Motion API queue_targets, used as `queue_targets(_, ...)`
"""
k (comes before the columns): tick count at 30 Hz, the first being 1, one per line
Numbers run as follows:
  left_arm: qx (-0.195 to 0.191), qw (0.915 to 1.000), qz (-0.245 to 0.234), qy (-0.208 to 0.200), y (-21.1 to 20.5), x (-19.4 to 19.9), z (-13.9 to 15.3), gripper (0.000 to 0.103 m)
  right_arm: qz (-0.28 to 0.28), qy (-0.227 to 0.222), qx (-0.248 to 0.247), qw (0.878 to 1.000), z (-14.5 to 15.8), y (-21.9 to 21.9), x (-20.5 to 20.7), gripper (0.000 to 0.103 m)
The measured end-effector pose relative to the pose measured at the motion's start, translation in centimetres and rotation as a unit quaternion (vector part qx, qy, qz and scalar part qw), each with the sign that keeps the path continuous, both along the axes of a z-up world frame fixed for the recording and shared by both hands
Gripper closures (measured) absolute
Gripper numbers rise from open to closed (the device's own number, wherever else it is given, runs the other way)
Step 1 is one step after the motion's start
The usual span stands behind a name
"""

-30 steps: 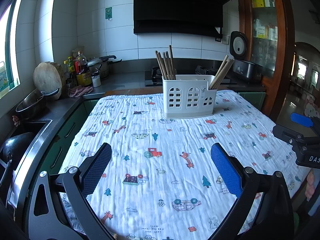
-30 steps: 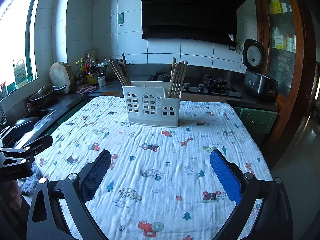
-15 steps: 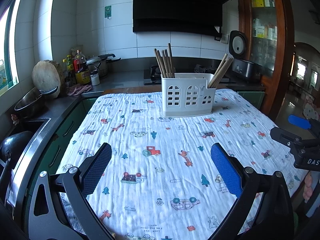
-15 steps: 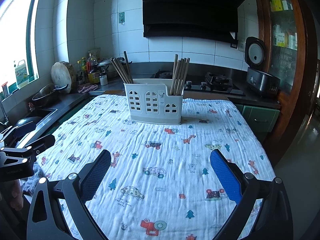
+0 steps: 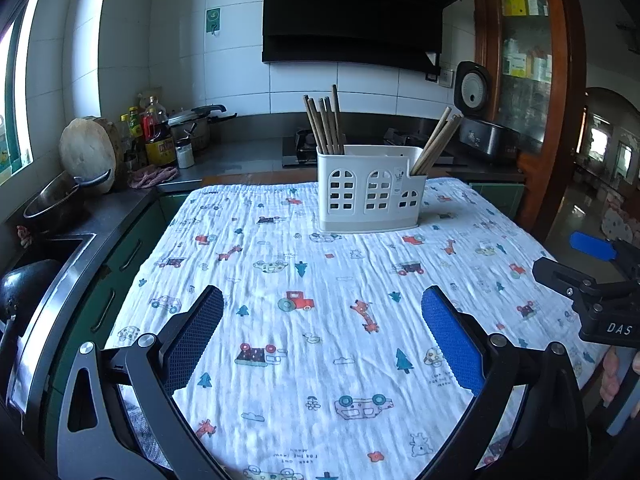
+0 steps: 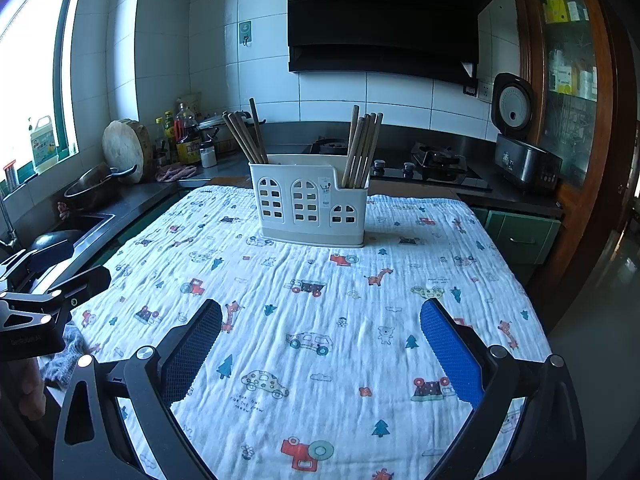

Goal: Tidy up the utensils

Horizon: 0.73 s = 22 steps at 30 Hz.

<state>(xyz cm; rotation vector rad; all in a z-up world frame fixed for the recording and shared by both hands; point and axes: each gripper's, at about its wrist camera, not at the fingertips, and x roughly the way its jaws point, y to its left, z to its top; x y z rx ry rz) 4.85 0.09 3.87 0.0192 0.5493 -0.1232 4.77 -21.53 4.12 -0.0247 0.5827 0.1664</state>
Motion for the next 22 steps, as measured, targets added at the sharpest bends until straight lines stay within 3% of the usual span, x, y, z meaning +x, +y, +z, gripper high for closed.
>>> queue_targets(22, -0.024, 0.9997, 0.005, 0.009, 0.89, 0.44, -0.26, 0.005, 0.003, 0.002, 0.0, 1.0, -0.08, -0.03, 0.08, 0.007)
